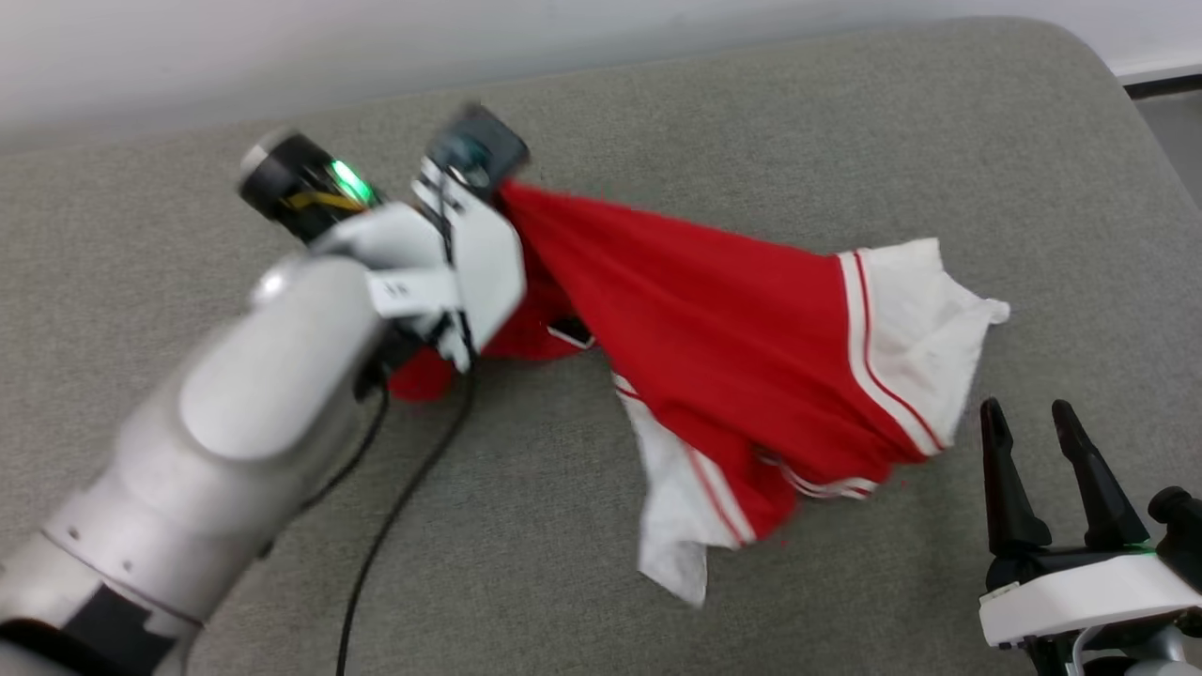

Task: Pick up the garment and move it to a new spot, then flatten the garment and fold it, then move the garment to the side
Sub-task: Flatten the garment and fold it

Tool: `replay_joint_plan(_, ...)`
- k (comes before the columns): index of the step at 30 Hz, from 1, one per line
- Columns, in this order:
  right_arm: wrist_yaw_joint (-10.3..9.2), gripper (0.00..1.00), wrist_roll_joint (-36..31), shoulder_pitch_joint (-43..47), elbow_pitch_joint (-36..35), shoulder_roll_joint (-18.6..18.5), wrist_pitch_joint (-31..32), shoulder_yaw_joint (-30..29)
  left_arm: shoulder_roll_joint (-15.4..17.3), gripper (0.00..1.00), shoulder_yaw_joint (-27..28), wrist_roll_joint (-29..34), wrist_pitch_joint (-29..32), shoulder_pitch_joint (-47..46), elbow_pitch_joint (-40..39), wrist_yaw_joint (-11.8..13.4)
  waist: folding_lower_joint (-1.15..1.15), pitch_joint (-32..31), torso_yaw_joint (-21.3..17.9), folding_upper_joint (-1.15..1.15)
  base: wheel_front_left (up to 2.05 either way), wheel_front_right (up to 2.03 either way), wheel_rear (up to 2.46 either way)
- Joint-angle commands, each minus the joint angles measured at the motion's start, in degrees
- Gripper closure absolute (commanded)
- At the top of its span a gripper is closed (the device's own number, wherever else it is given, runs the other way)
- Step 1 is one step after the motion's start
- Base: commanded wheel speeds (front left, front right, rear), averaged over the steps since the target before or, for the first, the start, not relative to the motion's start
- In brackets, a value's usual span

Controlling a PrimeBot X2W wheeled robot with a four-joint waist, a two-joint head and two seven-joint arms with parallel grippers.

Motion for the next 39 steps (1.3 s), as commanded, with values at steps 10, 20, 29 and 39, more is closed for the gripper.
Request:
replay_joint_plan(10, -0.06, 0.0, 0.56, -2.5, 2.22, 0.14, -1.72, 0.82, -0.98, 1.0, 5.17, -3.99, -7.18, -3.19, 12.81, 0.24, -0.01, 2.25, -2.34, 0.0, 0.0, 0.0, 0.0)
replay_joint_plan(20, -0.06, 0.0, -2.26, -3.01, 1.18, 0.14, -0.89, 0.98, -5.46, 0.0, 7.91, -9.79, -15.77, 3.41, 19.61, -0.08, -0.01, -1.31, -0.29, 0.0, 0.0, 0.0, 0.0)
replay_joint_plan(29, -0.06, 0.0, -5.06, 0.49, -2.35, 0.13, 3.53, 0.91, -8.14, 0.0, 11.98, -13.42, -30.13, 16.02, 14.36, 4.55, -0.01, -8.77, 4.71, 0.0, 0.0, 0.0, 0.0)
replay_joint_plan(39, -0.06, 0.0, -6.63, 4.17, -6.19, 0.13, 7.94, 0.52, -6.99, 0.0, 16.27, -13.55, -38.54, 31.12, 0.37, 13.14, -0.01, -14.04, 9.9, 0.0, 0.0, 0.0, 0.0)
